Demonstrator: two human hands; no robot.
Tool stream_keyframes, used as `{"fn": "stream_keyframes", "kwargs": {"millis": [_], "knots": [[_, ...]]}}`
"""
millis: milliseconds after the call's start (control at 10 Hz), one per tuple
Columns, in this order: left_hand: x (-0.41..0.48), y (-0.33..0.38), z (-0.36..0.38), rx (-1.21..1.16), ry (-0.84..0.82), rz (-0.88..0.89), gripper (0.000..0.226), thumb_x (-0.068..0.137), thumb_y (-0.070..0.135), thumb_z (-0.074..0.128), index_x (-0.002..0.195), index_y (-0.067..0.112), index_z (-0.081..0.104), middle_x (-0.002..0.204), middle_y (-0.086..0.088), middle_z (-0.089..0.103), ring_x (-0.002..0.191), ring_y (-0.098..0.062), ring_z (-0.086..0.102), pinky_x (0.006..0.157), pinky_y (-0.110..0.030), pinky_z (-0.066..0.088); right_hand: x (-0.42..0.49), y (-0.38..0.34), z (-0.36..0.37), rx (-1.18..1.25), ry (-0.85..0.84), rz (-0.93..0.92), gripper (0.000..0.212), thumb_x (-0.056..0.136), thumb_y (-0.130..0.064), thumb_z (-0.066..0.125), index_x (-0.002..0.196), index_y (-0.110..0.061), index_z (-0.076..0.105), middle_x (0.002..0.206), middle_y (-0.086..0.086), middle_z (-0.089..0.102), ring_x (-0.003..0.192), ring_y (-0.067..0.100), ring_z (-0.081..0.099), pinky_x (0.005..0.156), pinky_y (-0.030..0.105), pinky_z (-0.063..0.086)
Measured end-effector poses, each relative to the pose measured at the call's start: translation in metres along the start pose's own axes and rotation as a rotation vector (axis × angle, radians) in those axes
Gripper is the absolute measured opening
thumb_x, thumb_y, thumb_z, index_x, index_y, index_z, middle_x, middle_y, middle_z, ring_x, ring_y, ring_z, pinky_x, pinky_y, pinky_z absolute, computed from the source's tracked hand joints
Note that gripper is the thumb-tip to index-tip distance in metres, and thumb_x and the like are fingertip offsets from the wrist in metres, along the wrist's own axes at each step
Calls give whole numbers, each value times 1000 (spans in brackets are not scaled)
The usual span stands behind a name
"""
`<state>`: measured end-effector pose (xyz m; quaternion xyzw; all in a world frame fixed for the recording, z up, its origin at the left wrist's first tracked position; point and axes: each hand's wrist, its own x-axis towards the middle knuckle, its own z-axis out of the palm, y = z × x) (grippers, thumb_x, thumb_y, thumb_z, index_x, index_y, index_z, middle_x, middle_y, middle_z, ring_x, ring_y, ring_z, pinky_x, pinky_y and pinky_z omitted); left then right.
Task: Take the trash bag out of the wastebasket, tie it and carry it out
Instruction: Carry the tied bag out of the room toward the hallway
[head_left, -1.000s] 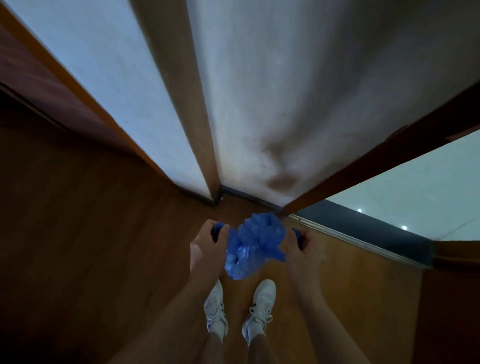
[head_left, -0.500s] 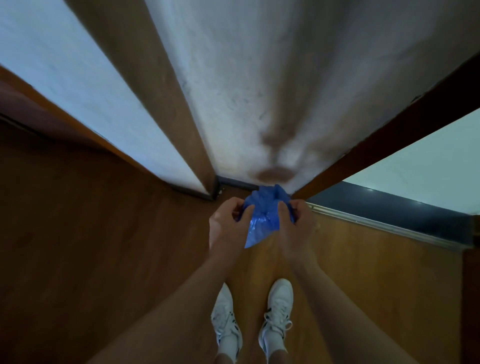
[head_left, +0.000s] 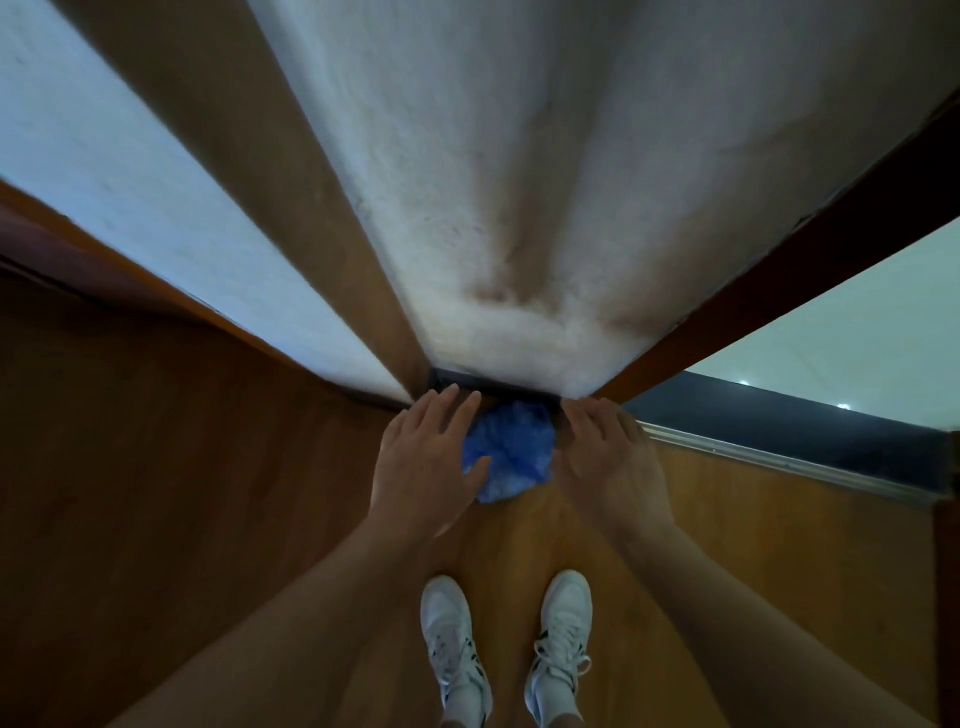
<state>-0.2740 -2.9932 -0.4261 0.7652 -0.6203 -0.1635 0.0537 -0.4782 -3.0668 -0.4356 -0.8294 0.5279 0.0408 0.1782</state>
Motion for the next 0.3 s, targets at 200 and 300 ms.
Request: {"fn": "stream_keyframes", "kwargs": {"millis": [200, 300], "knots": [[-10, 9, -32, 20, 44, 18, 69, 88, 53, 55, 149, 24, 41, 153, -2, 46, 140, -22, 43, 113, -39, 35, -14, -5, -35, -66, 56, -78, 57, 89, -36, 61, 140, -12, 52, 139, 12, 58, 130, 31, 52, 107, 51, 43], [-19, 23, -67, 42, 75, 71, 68, 86, 52, 56, 146, 22, 46, 148, -4, 52, 136, -24, 48, 110, -41, 39, -23, -23, -69, -79, 65, -115, 57, 88, -36, 57, 140, -14, 51, 139, 10, 57, 131, 29, 50, 107, 49, 42]]}}
